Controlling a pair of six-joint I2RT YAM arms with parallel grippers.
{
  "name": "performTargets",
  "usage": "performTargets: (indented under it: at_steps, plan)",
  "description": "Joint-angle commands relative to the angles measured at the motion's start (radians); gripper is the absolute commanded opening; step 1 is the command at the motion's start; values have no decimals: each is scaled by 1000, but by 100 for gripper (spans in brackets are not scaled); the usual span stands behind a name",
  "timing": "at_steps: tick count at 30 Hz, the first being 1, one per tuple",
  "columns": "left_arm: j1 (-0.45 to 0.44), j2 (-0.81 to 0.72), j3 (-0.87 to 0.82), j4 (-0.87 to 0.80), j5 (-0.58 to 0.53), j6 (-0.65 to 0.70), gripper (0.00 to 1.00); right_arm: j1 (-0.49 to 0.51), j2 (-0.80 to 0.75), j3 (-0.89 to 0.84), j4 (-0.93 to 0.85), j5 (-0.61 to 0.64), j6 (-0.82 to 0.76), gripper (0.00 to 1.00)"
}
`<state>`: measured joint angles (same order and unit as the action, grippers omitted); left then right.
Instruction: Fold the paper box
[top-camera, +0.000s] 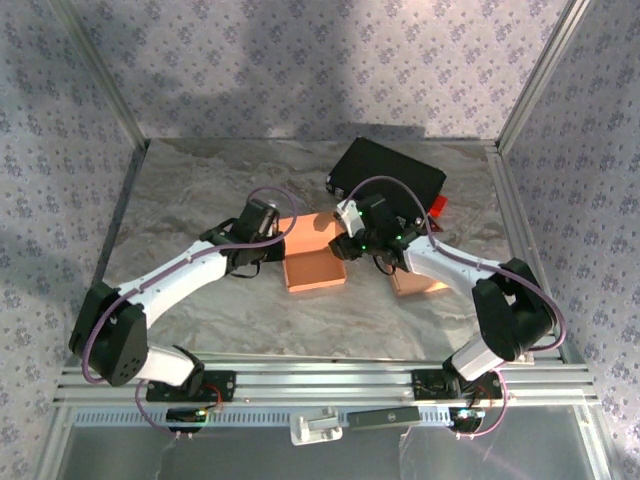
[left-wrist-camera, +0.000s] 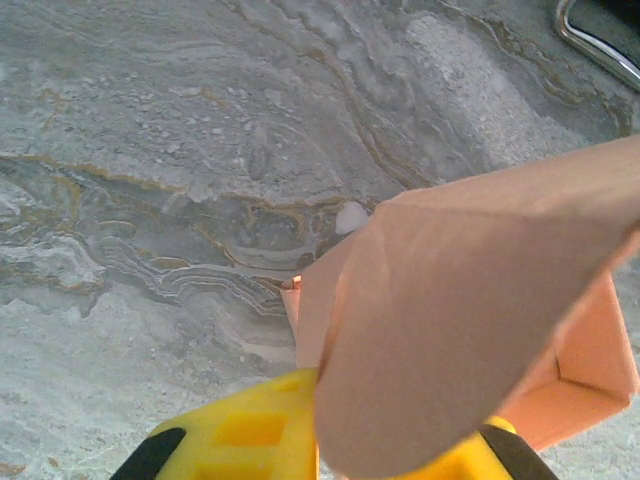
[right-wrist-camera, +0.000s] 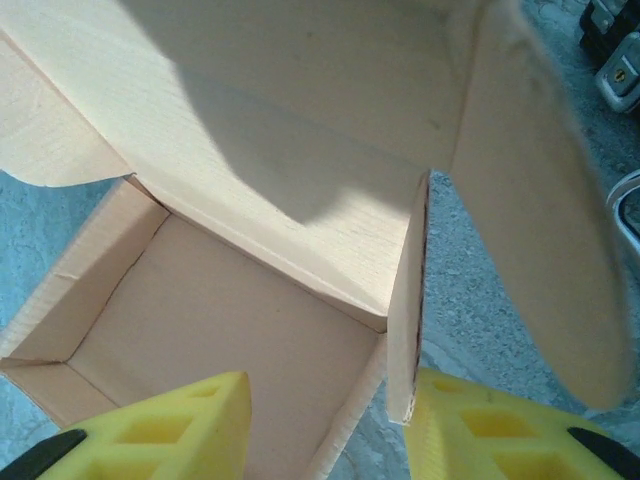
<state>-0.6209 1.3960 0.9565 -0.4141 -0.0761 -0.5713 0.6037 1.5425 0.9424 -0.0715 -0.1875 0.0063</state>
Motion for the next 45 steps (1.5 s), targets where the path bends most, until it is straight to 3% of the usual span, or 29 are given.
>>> performTargets:
  at_steps: [1,12,23,45]
  plan:
    - [-13,9,24,34,-38,-47,14,14,-31,-25,25,7,60,44]
    - [-69,57,61,46,-108,-99,13,59,-51,-37,29,76,154,45]
    - [-96,20,-39,196,-180,-120,8,94,-88,-81,62,156,284,45]
    - [-201,-45,-285,494,-252,-70,7,121,-133,-189,121,212,277,45]
